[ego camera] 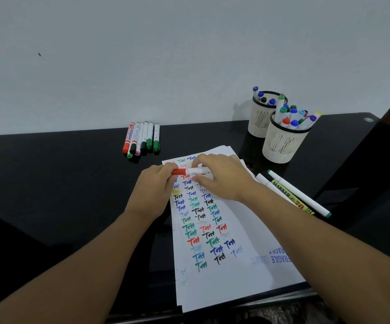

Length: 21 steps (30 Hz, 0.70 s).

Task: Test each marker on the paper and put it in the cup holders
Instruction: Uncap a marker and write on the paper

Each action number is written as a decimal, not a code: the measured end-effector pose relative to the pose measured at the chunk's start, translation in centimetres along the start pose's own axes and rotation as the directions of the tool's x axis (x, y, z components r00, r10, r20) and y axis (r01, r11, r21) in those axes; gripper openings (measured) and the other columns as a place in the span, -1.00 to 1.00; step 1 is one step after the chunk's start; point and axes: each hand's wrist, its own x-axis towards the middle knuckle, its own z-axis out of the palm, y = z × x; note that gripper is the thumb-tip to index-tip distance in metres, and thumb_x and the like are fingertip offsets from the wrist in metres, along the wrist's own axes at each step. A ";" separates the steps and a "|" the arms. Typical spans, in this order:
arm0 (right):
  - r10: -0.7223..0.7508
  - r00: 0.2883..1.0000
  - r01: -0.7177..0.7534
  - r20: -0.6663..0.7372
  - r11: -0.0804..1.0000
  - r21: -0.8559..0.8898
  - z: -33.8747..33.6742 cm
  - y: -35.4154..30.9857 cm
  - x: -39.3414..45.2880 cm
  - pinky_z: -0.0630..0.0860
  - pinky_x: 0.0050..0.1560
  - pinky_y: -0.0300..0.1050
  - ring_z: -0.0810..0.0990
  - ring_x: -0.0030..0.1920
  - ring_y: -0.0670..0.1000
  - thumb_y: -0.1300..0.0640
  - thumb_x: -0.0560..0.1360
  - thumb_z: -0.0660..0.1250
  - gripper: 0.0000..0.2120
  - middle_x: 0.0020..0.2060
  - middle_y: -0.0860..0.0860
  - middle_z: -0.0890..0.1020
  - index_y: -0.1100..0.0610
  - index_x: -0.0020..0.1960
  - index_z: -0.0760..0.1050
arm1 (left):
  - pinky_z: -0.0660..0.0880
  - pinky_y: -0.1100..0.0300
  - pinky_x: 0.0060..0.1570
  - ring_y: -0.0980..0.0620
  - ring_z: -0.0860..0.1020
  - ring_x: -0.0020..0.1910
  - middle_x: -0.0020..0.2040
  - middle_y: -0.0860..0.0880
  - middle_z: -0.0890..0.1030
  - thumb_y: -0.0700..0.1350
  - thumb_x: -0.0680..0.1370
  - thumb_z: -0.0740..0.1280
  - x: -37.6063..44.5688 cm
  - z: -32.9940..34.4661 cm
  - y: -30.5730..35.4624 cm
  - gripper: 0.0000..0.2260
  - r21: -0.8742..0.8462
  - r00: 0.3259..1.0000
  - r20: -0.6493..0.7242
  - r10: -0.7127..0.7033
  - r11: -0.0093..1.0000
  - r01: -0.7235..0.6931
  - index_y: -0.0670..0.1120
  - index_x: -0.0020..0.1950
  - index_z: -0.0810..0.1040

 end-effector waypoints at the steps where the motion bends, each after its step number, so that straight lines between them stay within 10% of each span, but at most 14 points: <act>1: -0.004 1.000 0.003 -0.017 0.999 -0.034 0.0 -0.2 0.1 0.22 0.41 0.13 0.56 0.26 -0.03 -0.22 0.66 0.21 -0.66 0.31 -0.13 0.61 -0.14 0.37 0.42 | 0.39 0.16 -0.02 0.09 0.43 -0.04 0.07 -0.06 0.61 -0.08 0.67 0.27 0.0 -0.1 0.1 -0.78 0.001 1.000 -0.003 0.006 1.000 -0.006 -0.07 0.30 0.53; 6: -0.078 0.995 0.089 0.059 0.973 -0.214 -0.4 -0.3 0.1 -0.21 0.59 0.18 0.61 0.27 -0.02 -0.15 0.71 0.14 -0.61 0.22 -0.08 0.68 -0.12 0.50 0.24 | 0.34 0.18 -0.04 0.08 0.43 -0.02 0.03 -0.02 0.59 -0.04 0.68 0.25 -0.1 -0.1 0.2 -0.76 -0.001 1.000 0.008 -0.012 1.000 0.012 -0.05 0.33 0.49; 12: -0.123 0.989 0.126 0.087 0.992 -0.023 -0.1 -0.7 0.2 0.57 0.16 0.05 0.65 0.07 0.03 -0.06 0.69 0.20 -0.56 0.28 -0.02 0.62 -0.16 0.51 0.15 | 0.31 0.41 -0.19 0.16 0.45 -0.15 -0.06 0.06 0.58 -0.05 0.67 0.26 -0.2 -0.6 0.8 -0.70 -0.071 0.999 -0.013 0.044 0.996 -0.045 -0.01 0.41 0.43; 16: -0.116 0.989 0.113 0.092 0.993 0.035 0.2 -0.6 0.0 0.63 0.06 0.02 0.62 0.07 -0.01 -0.07 0.71 0.12 -0.54 0.27 -0.02 0.57 -0.22 0.57 0.11 | 0.36 0.48 0.00 0.30 0.49 0.04 0.14 0.12 0.56 0.02 0.67 0.27 0.0 -0.2 0.3 -0.56 -0.132 0.999 0.030 -0.031 0.991 0.035 0.05 0.54 0.28; 21: -0.017 0.998 0.013 0.059 0.998 0.060 0.4 0.1 -0.1 0.58 0.06 -0.02 0.56 0.02 -0.05 -0.03 0.73 0.04 -0.52 0.12 -0.03 0.55 -0.29 0.61 0.05 | 0.31 -0.06 0.43 -0.03 0.48 0.32 0.32 0.00 0.58 0.25 0.57 0.31 0.4 0.8 -0.8 -0.41 0.068 0.997 0.027 -0.078 0.995 0.076 -0.04 0.50 0.40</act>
